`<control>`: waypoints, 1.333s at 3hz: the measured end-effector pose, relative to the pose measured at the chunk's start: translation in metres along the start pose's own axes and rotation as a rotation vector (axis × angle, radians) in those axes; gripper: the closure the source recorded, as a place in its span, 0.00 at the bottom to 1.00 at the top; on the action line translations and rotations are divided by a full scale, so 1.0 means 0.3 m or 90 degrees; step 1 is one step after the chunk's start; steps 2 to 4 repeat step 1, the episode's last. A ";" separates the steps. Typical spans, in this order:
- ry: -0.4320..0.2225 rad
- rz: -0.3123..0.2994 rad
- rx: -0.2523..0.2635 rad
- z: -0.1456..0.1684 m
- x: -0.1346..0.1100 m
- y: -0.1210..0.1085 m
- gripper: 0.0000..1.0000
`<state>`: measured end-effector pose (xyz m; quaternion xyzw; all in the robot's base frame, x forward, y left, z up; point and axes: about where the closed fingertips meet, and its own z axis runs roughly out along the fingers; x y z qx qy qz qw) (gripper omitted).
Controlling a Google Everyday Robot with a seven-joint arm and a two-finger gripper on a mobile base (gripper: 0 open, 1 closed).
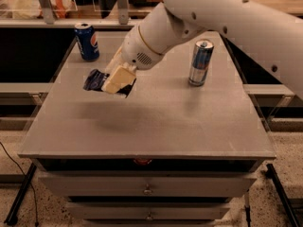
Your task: Pick rxbar blueberry
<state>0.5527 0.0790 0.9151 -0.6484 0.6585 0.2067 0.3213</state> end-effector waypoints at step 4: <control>-0.004 -0.025 -0.023 -0.031 -0.038 -0.001 1.00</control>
Offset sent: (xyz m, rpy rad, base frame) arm 0.0000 0.0000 0.0000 0.0000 0.0000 0.0000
